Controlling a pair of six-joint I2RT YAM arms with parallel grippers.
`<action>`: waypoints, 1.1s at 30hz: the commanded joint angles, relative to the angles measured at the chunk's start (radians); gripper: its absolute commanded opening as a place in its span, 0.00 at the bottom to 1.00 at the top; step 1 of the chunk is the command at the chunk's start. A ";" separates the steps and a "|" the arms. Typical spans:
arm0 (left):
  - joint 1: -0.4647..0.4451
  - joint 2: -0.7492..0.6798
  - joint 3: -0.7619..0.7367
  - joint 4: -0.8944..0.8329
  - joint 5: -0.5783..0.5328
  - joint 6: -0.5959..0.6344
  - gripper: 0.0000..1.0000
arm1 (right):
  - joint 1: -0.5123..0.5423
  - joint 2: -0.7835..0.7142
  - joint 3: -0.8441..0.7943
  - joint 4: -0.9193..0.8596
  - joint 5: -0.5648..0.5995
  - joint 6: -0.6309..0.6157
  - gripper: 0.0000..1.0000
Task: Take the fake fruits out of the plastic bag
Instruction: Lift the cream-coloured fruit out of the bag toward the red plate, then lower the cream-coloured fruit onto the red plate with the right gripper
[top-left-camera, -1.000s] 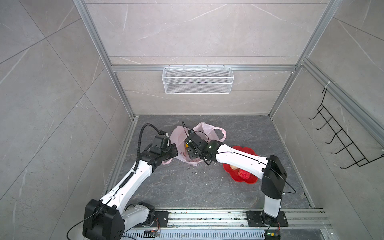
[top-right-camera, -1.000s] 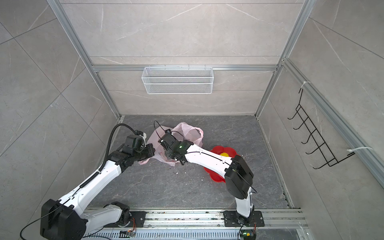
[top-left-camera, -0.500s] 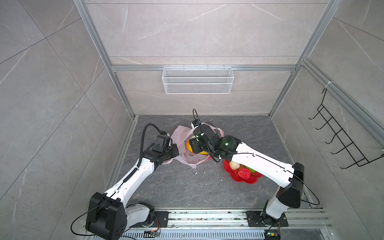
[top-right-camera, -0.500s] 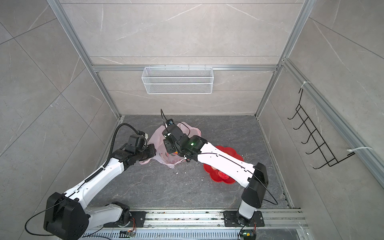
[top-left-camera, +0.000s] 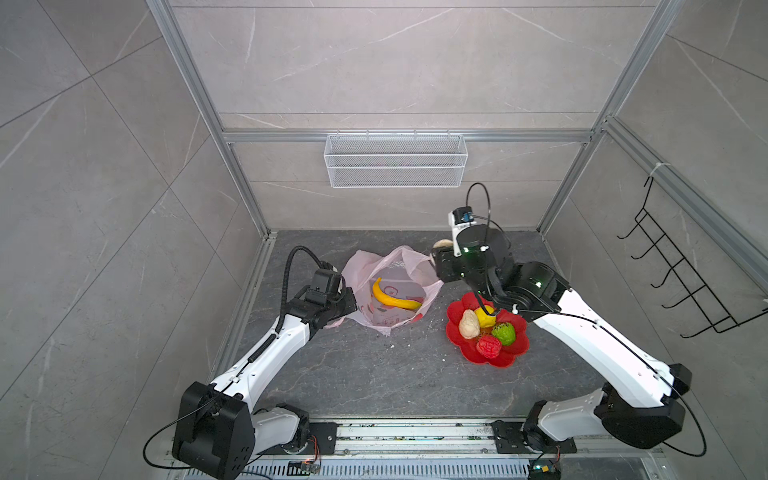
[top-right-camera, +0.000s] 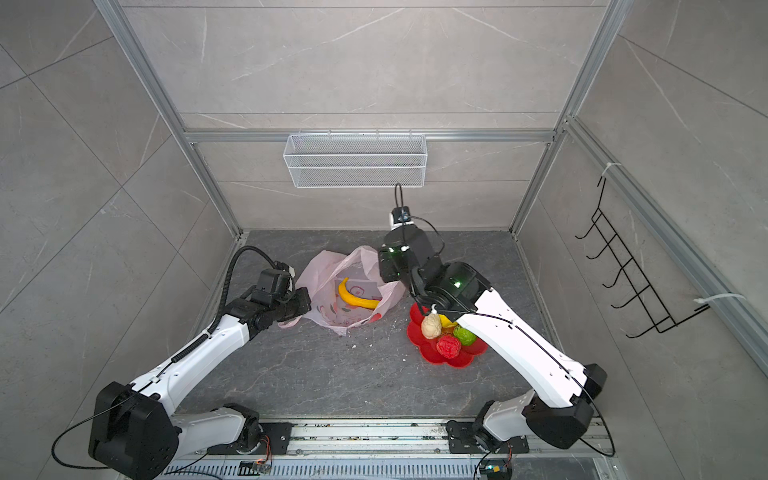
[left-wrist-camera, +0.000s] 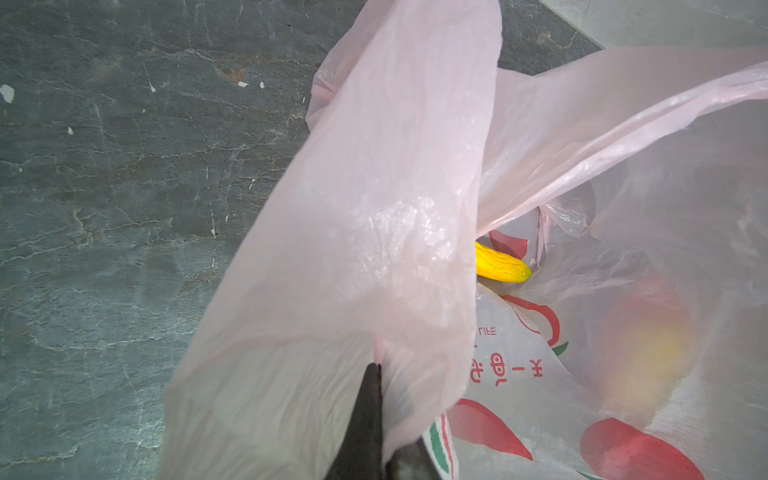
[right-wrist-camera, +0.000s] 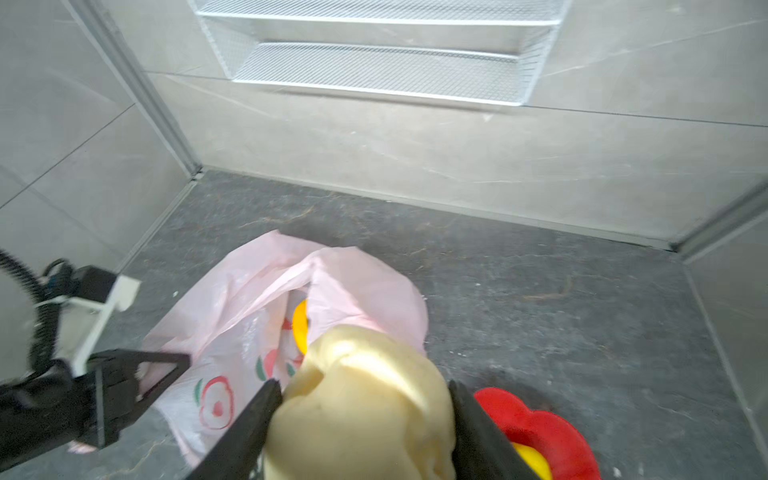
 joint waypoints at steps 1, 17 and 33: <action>0.003 0.000 0.038 -0.001 -0.040 -0.008 0.00 | -0.051 -0.044 -0.067 -0.064 0.053 0.014 0.21; 0.023 -0.042 0.066 -0.065 -0.117 -0.003 0.00 | -0.504 -0.102 -0.497 0.073 -0.135 0.114 0.19; 0.023 -0.062 0.051 -0.050 -0.075 -0.017 0.00 | -0.634 0.100 -0.595 0.219 -0.194 0.184 0.19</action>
